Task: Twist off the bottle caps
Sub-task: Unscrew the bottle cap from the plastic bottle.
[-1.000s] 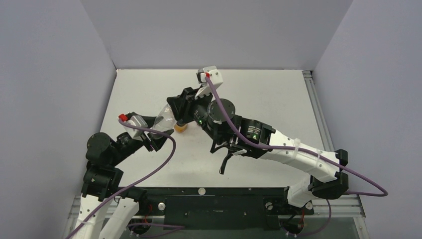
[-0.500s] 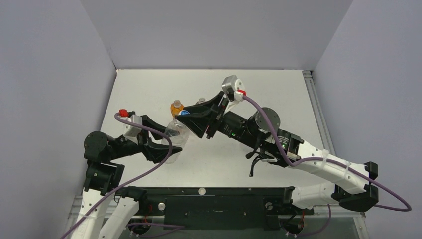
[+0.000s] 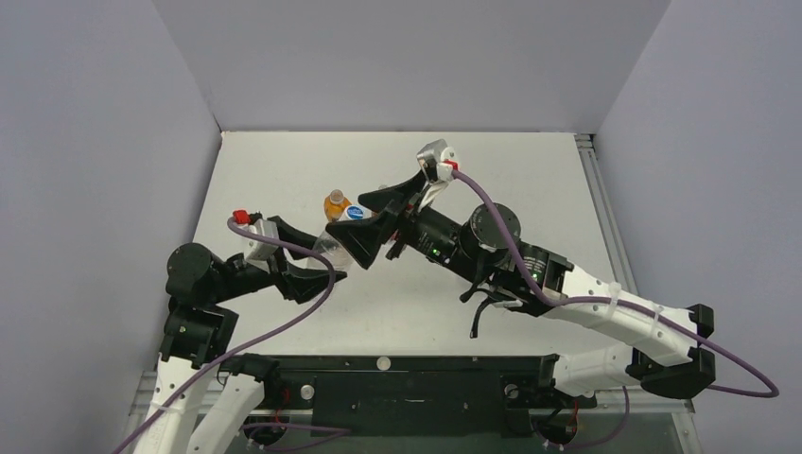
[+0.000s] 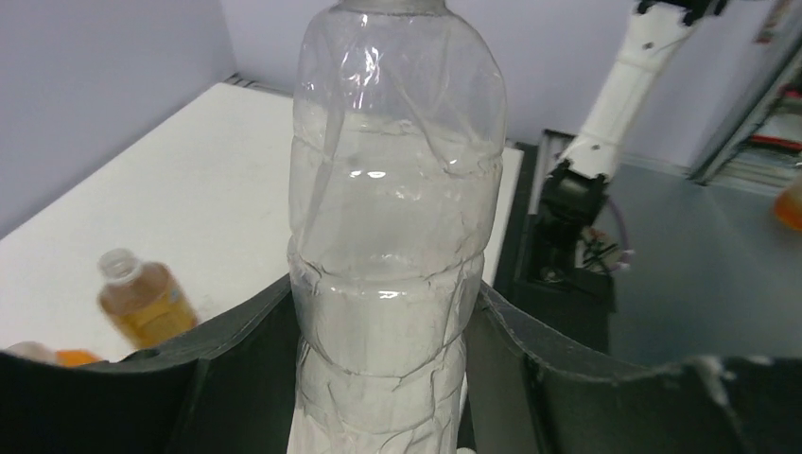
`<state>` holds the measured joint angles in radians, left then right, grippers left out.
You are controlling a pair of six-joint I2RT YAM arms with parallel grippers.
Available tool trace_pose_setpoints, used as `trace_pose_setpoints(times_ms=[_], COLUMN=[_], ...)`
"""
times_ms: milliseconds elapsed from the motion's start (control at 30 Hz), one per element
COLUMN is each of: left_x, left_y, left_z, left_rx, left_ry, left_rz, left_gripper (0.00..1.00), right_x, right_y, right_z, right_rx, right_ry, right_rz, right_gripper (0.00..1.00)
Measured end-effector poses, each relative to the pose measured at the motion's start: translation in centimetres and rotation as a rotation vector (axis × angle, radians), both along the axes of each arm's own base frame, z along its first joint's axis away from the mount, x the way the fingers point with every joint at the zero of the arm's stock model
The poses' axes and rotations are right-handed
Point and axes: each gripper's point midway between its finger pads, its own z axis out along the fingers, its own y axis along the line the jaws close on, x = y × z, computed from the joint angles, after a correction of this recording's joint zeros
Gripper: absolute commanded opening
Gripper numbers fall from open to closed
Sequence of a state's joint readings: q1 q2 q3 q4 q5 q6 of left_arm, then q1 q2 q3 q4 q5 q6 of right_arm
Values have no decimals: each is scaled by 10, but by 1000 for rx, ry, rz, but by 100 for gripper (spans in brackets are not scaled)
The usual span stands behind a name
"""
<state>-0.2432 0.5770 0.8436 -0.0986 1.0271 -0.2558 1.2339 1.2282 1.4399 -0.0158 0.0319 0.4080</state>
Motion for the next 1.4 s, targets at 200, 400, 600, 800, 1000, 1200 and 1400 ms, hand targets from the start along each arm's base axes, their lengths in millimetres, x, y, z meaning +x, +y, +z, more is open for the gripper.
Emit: trace_pose_setpoints(times_ms=[200, 400, 600, 800, 1000, 1200, 1400], left_x=[30, 42, 53, 55, 57, 58, 60], left_y=[17, 31, 40, 42, 42, 43, 43], left_z=[-21, -20, -19, -19, -19, -19, -21], left_rx=[103, 134, 143, 129, 127, 128, 130], left_ry=[-109, -206, -210, -184, -176, -172, -167], left_rz=[191, 309, 390, 411, 419, 425, 430], left_gripper=[0, 0, 0, 0, 0, 0, 0], right_x=[36, 49, 45, 50, 51, 56, 60], right_y=[13, 23, 20, 15, 14, 15, 28], right_z=[5, 3, -16, -16, -15, -17, -31], right_rx=[-29, -87, -156, -149, -133, -127, -154], right_ry=[107, 153, 164, 172, 181, 190, 199], right_rz=[-187, -323, -413, -458, -466, -475, -470], right_gripper=[84, 79, 71, 56, 54, 55, 55])
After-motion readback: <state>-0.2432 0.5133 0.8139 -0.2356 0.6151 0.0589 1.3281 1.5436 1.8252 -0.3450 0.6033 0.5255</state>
